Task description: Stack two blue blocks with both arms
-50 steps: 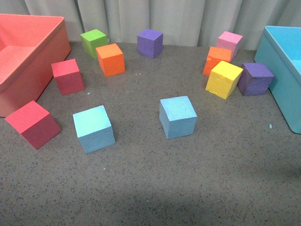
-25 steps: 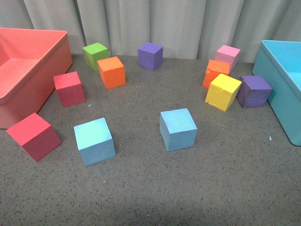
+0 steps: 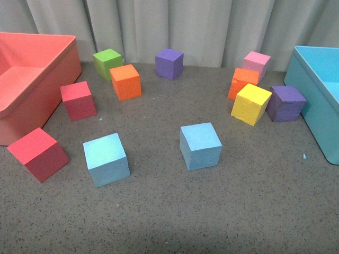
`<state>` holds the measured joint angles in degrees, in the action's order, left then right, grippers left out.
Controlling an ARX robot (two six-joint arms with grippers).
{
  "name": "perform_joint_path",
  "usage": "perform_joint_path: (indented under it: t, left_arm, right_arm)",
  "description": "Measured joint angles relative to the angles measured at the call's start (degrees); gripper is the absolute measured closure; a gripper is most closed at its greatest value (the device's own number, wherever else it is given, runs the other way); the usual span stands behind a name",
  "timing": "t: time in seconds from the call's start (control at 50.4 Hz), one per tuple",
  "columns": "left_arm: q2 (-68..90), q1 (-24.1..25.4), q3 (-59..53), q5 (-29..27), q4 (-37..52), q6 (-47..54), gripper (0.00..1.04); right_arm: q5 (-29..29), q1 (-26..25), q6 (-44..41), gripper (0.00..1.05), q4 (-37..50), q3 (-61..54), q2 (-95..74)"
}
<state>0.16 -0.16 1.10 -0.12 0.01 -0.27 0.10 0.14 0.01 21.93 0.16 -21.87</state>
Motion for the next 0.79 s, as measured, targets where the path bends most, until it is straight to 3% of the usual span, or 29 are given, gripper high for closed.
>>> perform_joint_path:
  t: [0.595, 0.674, 0.793]
  left_arm:
    - [0.0, 0.0, 0.0, 0.0, 0.0, 0.0, 0.07]
    - [0.0, 0.0, 0.0, 0.0, 0.0, 0.0, 0.07]
    - [0.0, 0.0, 0.0, 0.0, 0.0, 0.0, 0.07]
  right_arm:
    - [0.0, 0.0, 0.0, 1.04, -11.8, 0.0, 11.9]
    - [-0.2, 0.0, 0.0, 1.04, -21.2, 0.0, 19.4]
    - [-0.2, 0.0, 0.0, 1.04, -21.8, 0.0, 21.6]
